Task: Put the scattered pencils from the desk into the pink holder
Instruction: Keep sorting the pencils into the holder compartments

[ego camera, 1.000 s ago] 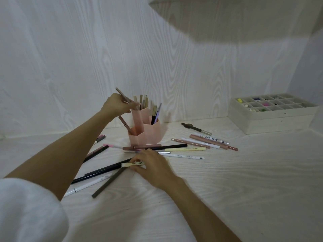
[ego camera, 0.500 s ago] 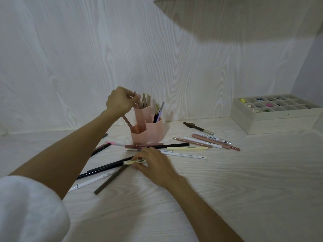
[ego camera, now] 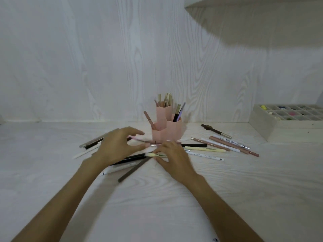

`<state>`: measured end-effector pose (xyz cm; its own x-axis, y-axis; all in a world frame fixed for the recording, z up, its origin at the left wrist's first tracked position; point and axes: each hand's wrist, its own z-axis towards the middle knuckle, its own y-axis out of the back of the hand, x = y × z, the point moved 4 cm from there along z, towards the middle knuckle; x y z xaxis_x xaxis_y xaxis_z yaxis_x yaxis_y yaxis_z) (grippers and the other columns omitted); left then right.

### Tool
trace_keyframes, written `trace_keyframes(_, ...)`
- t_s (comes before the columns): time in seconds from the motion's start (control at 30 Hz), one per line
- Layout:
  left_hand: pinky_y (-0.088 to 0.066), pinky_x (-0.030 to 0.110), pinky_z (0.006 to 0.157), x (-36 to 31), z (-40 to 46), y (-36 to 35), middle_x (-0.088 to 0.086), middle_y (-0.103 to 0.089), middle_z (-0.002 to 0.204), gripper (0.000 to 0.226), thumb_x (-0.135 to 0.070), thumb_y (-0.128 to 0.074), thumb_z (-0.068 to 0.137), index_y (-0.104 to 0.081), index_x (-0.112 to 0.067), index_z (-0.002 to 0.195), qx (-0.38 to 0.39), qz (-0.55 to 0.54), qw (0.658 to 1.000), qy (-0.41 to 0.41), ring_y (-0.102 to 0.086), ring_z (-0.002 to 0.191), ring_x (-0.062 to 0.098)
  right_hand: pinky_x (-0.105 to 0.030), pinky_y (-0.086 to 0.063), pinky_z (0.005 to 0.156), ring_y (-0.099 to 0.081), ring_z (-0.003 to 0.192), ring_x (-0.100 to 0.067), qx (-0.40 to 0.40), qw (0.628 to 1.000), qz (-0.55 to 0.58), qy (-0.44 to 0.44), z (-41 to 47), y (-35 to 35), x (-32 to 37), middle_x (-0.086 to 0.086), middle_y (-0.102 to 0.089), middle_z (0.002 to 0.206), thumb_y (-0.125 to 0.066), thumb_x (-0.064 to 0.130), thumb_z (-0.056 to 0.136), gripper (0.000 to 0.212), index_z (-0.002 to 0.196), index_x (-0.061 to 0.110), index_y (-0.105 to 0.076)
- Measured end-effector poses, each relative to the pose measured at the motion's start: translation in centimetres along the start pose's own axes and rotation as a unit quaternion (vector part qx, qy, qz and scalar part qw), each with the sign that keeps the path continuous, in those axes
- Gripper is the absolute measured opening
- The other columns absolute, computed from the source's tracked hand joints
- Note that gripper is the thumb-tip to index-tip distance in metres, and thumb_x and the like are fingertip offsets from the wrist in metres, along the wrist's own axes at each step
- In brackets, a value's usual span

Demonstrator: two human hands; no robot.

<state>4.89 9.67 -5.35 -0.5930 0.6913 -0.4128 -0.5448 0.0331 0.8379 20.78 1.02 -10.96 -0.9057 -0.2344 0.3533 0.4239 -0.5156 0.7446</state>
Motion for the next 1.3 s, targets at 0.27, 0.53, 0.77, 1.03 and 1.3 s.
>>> trace_keyframes(0.27, -0.049, 0.026, 0.079, 4.1, -4.5, -3.6, -0.023, -0.063, 0.103, 0.044, -0.066, -0.057, 0.075, -0.062, -0.04, 0.109, 0.029, 0.01, 0.999, -0.014, -0.056, 0.096, -0.001, -0.017, -0.048, 0.065, -0.059, 0.076, -0.002, -0.208, 0.967, 0.103, -0.103, 0.5, 3.9, -0.1, 0.016, -0.061, 0.089, -0.058, 0.025, 0.091, 0.021, 0.112, 0.022, -0.055)
trace_keyframes(0.53, -0.047, 0.023, 0.071, 5.3, -4.9, -3.4, -0.022, -0.065, 0.094, 0.037, -0.063, -0.063, 0.072, -0.067, -0.039, 0.1, -0.034, -0.019, 0.999, 0.017, -0.055, 0.088, -0.001, -0.019, -0.053, 0.065, -0.065, 0.075, -0.011, -0.257, 0.946, 0.174, -0.093, 8.8, 7.4, 0.6, -0.005, -0.061, 0.096, -0.045, 0.022, 0.098, 0.032, 0.127, 0.035, -0.043)
trace_keyframes(0.77, -0.047, 0.023, 0.073, 6.1, -5.2, -3.0, -0.023, -0.065, 0.093, 0.051, -0.073, -0.062, 0.065, -0.069, -0.036, 0.099, -0.05, -0.019, 0.997, 0.048, -0.055, 0.088, -0.001, -0.036, -0.049, 0.062, -0.062, 0.07, -0.023, -0.056, 0.983, -0.158, -0.069, 12.4, 3.0, 0.6, -0.008, -0.069, 0.087, -0.05, 0.017, 0.094, 0.032, 0.125, 0.015, -0.043)
trace_keyframes(1.03, -0.046, 0.023, 0.07, 6.0, -5.2, -3.1, -0.023, -0.065, 0.091, 0.051, -0.077, -0.056, 0.067, -0.068, -0.037, 0.096, -0.049, -0.038, 0.997, 0.044, -0.056, 0.087, -0.001, -0.036, -0.045, 0.066, -0.062, 0.093, -0.034, 0.039, 0.96, -0.275, -0.046, 13.6, 1.2, 0.9, -0.015, -0.066, 0.106, -0.039, 0.014, 0.098, 0.035, 0.13, 0.013, -0.049)
trace_keyframes(1.3, -0.036, 0.029, 0.068, 7.7, -5.1, -1.4, -0.013, -0.067, 0.087, 0.035, -0.047, -0.036, 0.098, -0.068, -0.031, 0.097, -0.15, -0.089, 0.971, 0.162, -0.059, 0.087, 0.011, -0.034, -0.036, 0.068, -0.055, 0.108, -0.034, 0.155, 0.929, -0.321, -0.104, 15.0, 0.2, 0.6, -0.023, -0.051, 0.129, -0.038, 0.009, 0.095, 0.056, 0.146, 0.019, -0.02)
